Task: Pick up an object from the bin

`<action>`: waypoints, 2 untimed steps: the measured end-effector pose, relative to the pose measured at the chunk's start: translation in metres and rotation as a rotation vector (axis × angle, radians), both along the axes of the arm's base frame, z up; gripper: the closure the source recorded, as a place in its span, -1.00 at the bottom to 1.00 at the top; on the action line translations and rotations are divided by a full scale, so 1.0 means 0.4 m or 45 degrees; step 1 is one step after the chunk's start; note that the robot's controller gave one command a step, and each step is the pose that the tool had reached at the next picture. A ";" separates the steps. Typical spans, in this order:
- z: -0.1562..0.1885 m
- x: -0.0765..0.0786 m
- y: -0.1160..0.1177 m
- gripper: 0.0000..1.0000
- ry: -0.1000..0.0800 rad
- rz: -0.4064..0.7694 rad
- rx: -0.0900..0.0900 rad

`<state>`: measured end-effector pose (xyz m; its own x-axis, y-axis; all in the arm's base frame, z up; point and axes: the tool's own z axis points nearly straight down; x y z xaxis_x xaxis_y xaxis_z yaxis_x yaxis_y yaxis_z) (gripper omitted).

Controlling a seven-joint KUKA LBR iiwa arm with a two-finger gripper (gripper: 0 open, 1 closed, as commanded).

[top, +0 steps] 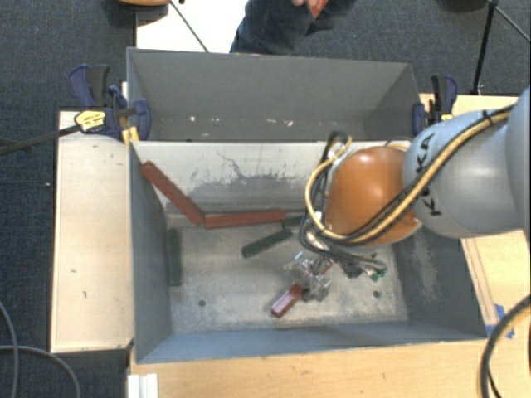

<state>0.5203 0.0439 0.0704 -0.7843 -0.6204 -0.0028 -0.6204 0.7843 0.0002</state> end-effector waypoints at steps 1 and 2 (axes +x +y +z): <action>0.000 0.000 0.000 1.00 0.000 -0.001 0.000; 0.523 -0.051 -0.003 1.00 0.005 -0.001 -0.001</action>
Offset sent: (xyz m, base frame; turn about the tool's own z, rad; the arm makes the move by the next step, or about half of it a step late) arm -0.0227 -0.0019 0.2305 -0.0032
